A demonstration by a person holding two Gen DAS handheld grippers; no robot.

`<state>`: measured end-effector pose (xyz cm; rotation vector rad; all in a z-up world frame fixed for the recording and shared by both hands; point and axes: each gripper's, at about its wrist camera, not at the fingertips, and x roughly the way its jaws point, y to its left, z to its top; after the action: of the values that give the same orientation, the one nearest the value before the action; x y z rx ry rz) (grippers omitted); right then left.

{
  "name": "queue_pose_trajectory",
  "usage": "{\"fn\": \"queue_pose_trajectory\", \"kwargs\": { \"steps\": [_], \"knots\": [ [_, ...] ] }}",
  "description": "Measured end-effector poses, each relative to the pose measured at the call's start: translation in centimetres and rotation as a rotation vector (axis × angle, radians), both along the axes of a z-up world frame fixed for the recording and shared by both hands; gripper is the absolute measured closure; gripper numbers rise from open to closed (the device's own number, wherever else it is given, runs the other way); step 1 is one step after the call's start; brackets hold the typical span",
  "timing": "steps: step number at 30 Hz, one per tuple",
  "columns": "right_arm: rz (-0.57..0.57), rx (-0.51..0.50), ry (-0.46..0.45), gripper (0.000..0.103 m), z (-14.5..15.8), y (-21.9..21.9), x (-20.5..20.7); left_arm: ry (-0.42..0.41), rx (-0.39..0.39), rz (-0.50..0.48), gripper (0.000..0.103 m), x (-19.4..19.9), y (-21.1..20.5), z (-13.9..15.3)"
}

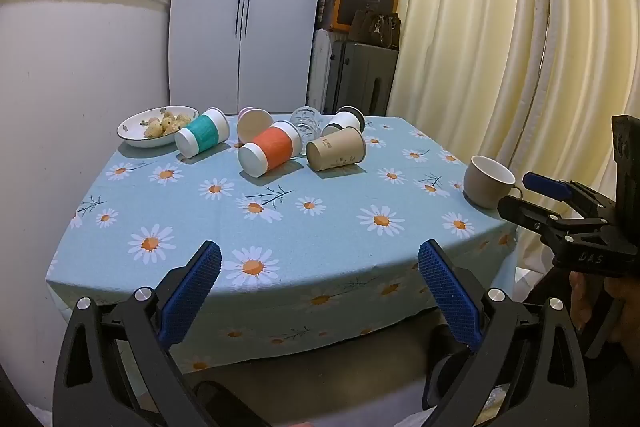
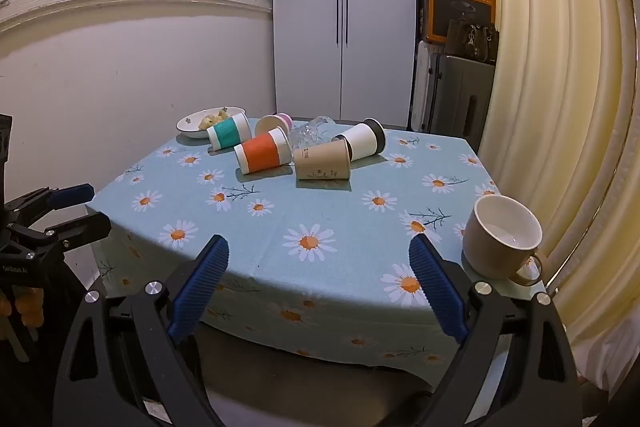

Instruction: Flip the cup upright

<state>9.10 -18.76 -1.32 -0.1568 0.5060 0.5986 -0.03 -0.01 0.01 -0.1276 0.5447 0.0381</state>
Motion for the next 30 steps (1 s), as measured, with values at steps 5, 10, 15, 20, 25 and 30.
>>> {"fn": "queue_pose_trajectory", "kwargs": {
  "steps": [5, 10, 15, 20, 25, 30],
  "knots": [
    [-0.004, -0.007, 0.008, 0.012, 0.2, 0.4, 0.5, -0.001, -0.001, -0.001, 0.007, -0.1, 0.0, 0.0],
    [0.002, 0.000, -0.001, 0.012, 0.4, 0.3, 0.3, 0.002, -0.001, 0.001, 0.007, 0.0, 0.0, 0.0],
    [-0.002, -0.003, 0.003, 0.012, 0.7, 0.5, 0.2, 0.002, 0.001, 0.002, 0.007, 0.0, -0.1, 0.0],
    [0.000, -0.010, 0.009, 0.012, 0.0, 0.6, 0.7, 0.002, -0.001, 0.001, 0.007, 0.0, 0.0, 0.0],
    [0.002, -0.012, 0.009, 0.012, -0.1, 0.6, 0.7, 0.002, -0.002, 0.000, 0.007, 0.0, 0.0, 0.0],
    [0.002, -0.019, 0.013, 0.012, -0.3, 0.6, 0.9, 0.005, 0.001, -0.001, 0.007, 0.1, 0.0, -0.6]
  ]
}}
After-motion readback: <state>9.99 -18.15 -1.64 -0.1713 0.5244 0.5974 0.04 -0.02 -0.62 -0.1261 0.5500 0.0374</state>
